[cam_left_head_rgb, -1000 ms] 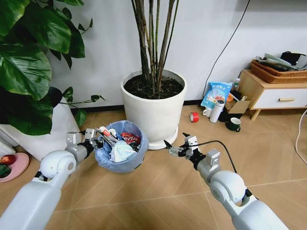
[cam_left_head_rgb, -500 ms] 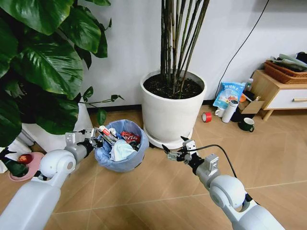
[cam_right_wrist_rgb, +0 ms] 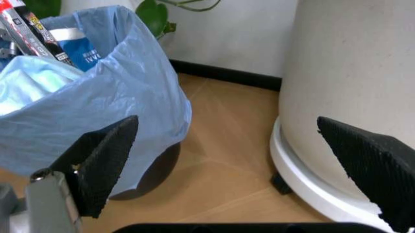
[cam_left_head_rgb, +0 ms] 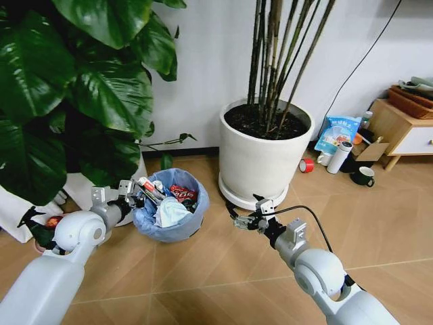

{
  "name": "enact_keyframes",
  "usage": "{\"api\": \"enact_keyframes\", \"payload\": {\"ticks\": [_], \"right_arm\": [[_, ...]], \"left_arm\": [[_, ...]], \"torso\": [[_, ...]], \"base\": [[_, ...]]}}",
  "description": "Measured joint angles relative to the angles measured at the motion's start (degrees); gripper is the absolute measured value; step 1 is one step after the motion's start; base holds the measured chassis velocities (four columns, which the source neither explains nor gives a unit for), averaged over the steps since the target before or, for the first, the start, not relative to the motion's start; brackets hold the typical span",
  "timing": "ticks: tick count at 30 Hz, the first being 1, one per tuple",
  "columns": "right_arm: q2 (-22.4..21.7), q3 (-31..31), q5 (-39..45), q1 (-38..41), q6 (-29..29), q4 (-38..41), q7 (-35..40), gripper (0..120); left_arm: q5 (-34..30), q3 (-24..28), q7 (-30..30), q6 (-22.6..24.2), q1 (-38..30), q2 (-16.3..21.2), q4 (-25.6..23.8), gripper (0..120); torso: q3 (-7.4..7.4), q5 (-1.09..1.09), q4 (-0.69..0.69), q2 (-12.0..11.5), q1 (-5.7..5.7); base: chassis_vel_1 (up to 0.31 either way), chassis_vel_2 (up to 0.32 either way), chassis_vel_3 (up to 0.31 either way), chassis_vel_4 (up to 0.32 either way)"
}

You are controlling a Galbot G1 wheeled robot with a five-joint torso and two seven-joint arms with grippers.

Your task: Pick up the trash bin and place the garbage on the floor into it.

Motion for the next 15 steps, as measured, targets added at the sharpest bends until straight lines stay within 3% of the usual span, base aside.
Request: {"api": "enact_keyframes", "payload": {"ticks": [7, 15], "right_arm": [[-0.05, 0.27, -0.08, -0.23, 0.00, 0.11, 0.08, 100], [0.08, 0.24, -0.35, -0.71, 0.01, 0.39, 0.12, 100]], "left_arm": [[0.03, 0.07, 0.00, -0.02, -0.04, -0.09, 0.03, 0], [0.02, -0.07, 0.01, -0.02, 0.18, 0.04, -0.42, 0]], "torso": [[0.00, 0.03, -0.02, 0.00, 0.00], [-0.01, 0.04, 0.00, 0.01, -0.01]], "base": [[0.155, -0.092, -0.163, 0.101], [0.259, -0.206, -0.253, 0.208]]}}
